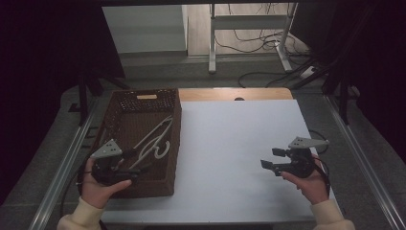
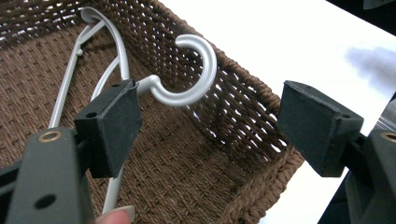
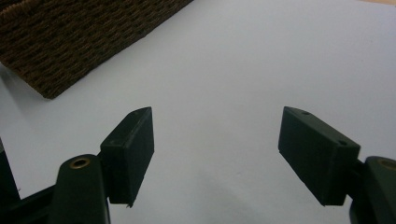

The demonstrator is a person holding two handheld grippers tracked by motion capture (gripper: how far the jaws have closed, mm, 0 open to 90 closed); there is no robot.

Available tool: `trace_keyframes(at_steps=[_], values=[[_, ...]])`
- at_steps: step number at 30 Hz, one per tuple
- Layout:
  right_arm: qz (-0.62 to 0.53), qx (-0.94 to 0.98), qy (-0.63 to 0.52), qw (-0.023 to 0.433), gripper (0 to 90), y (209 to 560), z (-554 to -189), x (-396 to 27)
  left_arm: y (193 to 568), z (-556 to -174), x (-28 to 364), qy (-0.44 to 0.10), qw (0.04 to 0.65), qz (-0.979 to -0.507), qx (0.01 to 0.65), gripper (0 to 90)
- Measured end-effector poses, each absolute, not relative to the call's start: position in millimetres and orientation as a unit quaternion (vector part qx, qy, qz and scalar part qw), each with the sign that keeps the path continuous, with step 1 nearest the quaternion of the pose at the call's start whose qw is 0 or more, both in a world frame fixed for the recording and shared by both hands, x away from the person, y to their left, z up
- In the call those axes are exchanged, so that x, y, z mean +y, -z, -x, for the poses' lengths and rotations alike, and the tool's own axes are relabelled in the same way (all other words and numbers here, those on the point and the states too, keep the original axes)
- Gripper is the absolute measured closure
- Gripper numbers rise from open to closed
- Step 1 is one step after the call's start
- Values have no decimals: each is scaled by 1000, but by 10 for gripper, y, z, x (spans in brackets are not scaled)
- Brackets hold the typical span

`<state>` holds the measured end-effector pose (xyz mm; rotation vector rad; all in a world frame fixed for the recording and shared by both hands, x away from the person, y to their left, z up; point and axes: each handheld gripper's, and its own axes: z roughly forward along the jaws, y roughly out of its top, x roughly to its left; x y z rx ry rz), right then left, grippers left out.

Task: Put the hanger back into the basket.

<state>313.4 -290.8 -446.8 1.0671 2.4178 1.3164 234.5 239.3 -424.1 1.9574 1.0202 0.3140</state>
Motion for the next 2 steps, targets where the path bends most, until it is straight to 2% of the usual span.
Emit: trace_keyframes(at_steps=[2], values=[[-358,815,-446,97,272,4455,-3116,-2909,4234,-2336,2388,-130,441,-788,410,217]])
